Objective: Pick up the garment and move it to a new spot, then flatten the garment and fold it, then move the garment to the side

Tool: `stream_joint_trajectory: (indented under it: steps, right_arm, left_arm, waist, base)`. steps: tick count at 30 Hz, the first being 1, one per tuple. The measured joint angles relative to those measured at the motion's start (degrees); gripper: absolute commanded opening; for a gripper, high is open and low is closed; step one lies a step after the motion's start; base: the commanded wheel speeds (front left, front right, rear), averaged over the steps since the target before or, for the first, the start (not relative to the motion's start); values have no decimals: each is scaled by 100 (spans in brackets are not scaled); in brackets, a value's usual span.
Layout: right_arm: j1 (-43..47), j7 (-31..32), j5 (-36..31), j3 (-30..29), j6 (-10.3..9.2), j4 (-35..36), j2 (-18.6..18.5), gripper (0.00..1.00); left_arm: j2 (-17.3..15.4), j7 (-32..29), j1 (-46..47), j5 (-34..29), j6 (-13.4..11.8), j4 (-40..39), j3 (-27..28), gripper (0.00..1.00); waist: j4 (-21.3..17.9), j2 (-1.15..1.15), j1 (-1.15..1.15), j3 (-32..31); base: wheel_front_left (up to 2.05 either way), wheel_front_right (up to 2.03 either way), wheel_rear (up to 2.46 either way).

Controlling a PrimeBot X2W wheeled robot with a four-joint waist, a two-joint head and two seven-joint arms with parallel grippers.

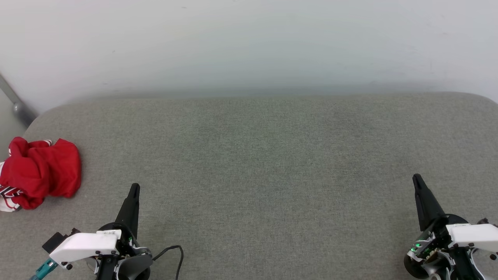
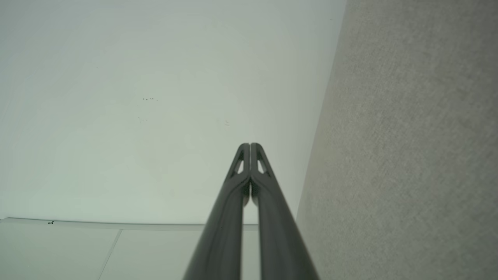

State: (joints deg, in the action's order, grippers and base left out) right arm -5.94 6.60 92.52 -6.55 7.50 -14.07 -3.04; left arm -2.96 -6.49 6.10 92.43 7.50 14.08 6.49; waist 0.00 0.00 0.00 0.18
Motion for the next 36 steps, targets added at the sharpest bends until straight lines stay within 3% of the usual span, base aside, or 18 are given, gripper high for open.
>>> stream_joint_trajectory:
  steps: [28,29,36]
  right_arm:
    - [0,0,0,0,0,0,1,0]
    - [0,-1,0,0,0,0,1,100]
    - [252,-140,-103,32,-1,-156,7,100]
  left_arm:
    - [0,0,0,0,0,0,-1,0]
    - [0,0,0,0,0,0,-1,100]
    - [24,148,-229,-35,-2,79,-91,100]
  waist:
    - [0,0,0,0]
    - [0,0,0,0]
    - [-1,0,1,3]
  base:
    - [0,0,0]
    - [0,0,0]
    - [0,0,0]
